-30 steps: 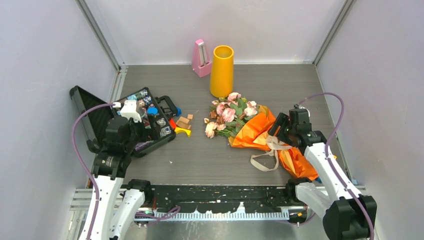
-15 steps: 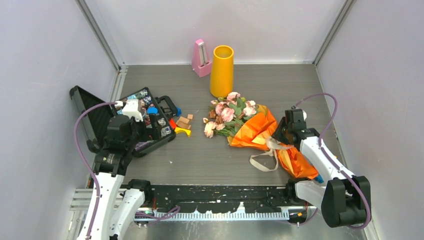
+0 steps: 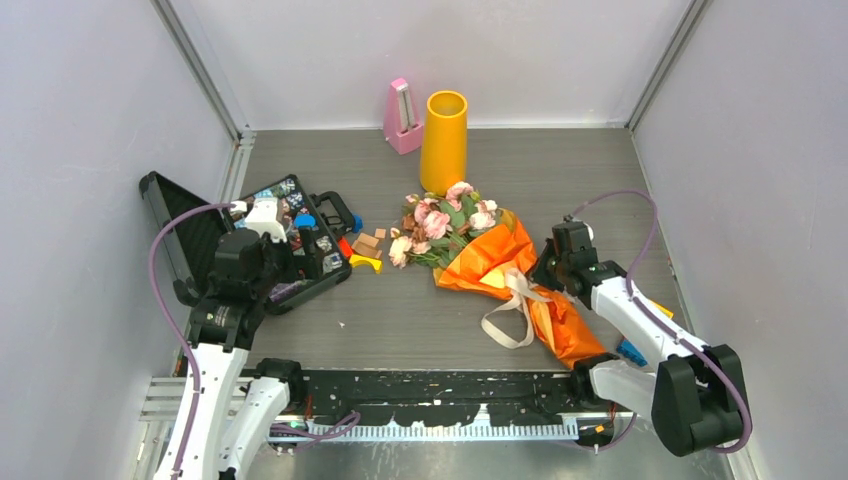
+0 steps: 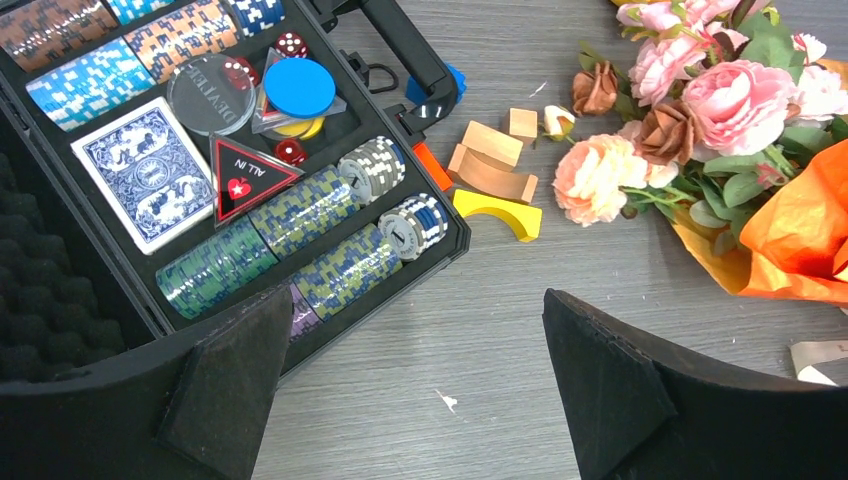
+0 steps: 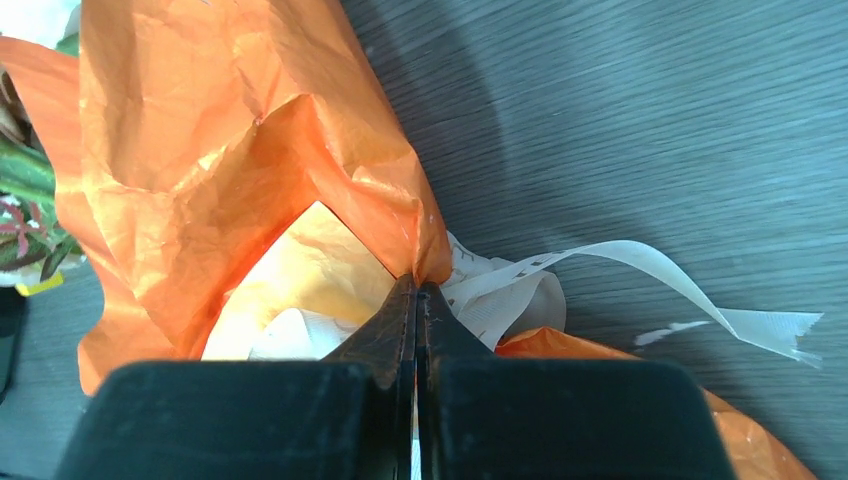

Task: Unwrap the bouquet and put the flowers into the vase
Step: Adjust the fake flower at the center of the board.

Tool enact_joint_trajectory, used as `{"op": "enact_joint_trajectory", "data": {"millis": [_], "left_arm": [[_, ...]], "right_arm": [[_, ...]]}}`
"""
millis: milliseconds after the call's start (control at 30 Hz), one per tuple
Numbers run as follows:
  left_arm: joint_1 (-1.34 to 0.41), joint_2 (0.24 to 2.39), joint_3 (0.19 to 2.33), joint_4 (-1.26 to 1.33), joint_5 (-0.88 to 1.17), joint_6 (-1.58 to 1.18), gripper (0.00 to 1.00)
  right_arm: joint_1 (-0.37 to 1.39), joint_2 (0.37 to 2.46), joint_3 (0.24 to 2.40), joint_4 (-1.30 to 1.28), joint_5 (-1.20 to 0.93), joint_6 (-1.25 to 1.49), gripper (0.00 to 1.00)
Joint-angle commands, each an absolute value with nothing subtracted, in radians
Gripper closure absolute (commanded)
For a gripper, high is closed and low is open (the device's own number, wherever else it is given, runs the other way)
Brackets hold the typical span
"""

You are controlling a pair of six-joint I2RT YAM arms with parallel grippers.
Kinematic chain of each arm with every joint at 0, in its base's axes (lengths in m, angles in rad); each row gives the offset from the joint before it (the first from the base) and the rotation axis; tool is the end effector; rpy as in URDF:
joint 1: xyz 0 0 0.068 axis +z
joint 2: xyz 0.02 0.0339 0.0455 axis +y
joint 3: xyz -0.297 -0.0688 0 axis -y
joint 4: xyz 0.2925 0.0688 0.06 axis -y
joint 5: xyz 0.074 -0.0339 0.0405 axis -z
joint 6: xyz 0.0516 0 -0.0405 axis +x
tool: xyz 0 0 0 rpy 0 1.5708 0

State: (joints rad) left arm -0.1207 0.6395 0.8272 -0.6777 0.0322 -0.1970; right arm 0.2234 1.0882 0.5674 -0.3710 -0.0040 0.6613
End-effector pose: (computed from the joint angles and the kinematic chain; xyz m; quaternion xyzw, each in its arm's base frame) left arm 0.1672 -0.0220 0.3452 -0.0244 0.8571 -0.0950 0.5057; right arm 0.2385 0.0544 0.1853 0.2042 0.9206 0.1443 0.3002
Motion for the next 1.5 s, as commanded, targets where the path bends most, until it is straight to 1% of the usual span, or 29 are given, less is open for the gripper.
{"op": "enact_joint_trajectory", "data": {"millis": [0, 333, 500, 567, 600, 633, 667, 700, 767, 800, 833, 867, 967, 1033, 1133, 1167, 1233, 1467], "left_arm": [[-0.126, 0.643, 0.824, -0.628, 0.055, -0.177, 0.02], [-0.127, 0.654, 0.825, -0.629, 0.065, -0.176, 0.02], [-0.127, 0.652, 0.823, -0.631, 0.066, -0.176, 0.02], [-0.128, 0.651, 0.821, -0.631, 0.072, -0.176, 0.02], [-0.127, 0.650, 0.821, -0.630, 0.077, -0.176, 0.02], [-0.127, 0.650, 0.821, -0.629, 0.079, -0.176, 0.02], [-0.128, 0.650, 0.819, -0.628, 0.085, -0.176, 0.02], [-0.127, 0.650, 0.819, -0.628, 0.088, -0.176, 0.02], [-0.127, 0.648, 0.819, -0.627, 0.090, -0.176, 0.02], [-0.127, 0.647, 0.819, -0.627, 0.091, -0.176, 0.02], [-0.127, 0.646, 0.819, -0.627, 0.091, -0.176, 0.02], [-0.127, 0.646, 0.819, -0.628, 0.091, -0.176, 0.02], [-0.127, 0.643, 0.818, -0.629, 0.094, -0.176, 0.02], [-0.127, 0.644, 0.818, -0.628, 0.097, -0.176, 0.02], [-0.127, 0.644, 0.818, -0.627, 0.098, -0.176, 0.02], [-0.127, 0.643, 0.818, -0.629, 0.099, -0.176, 0.02], [-0.128, 0.644, 0.818, -0.628, 0.100, -0.176, 0.02], [-0.127, 0.649, 0.818, -0.626, 0.104, -0.177, 0.02]], "right_arm": [[0.301, 1.101, 0.560, -0.249, 0.014, 0.747, 1.00], [0.503, 1.162, 0.579, -0.140, 0.119, 0.828, 1.00], [0.558, 1.176, 0.616, -0.177, 0.155, 0.808, 1.00], [0.558, 1.148, 0.636, -0.222, 0.176, 0.772, 0.89], [0.558, 1.136, 0.652, -0.266, 0.197, 0.741, 0.80], [0.558, 1.109, 0.661, -0.287, 0.210, 0.724, 0.76], [0.556, 1.096, 0.676, -0.326, 0.222, 0.688, 0.67], [0.551, 1.075, 0.682, -0.342, 0.224, 0.670, 0.63], [0.540, 1.049, 0.694, -0.381, 0.216, 0.632, 0.50], [0.533, 1.035, 0.692, -0.387, 0.185, 0.606, 0.47], [0.530, 1.027, 0.687, -0.388, 0.154, 0.583, 0.41], [0.527, 1.015, 0.684, -0.388, 0.139, 0.573, 0.39], [0.525, 0.999, 0.673, -0.415, 0.082, 0.537, 0.26], [0.523, 0.990, 0.663, -0.426, 0.054, 0.533, 0.23], [0.522, 0.981, 0.642, -0.432, 0.020, 0.547, 0.25], [0.522, 0.978, 0.628, -0.431, -0.018, 0.558, 0.28], [0.521, 0.960, 0.605, -0.428, -0.045, 0.574, 0.31], [0.526, 0.960, 0.538, -0.376, -0.133, 0.593, 0.31]]}}
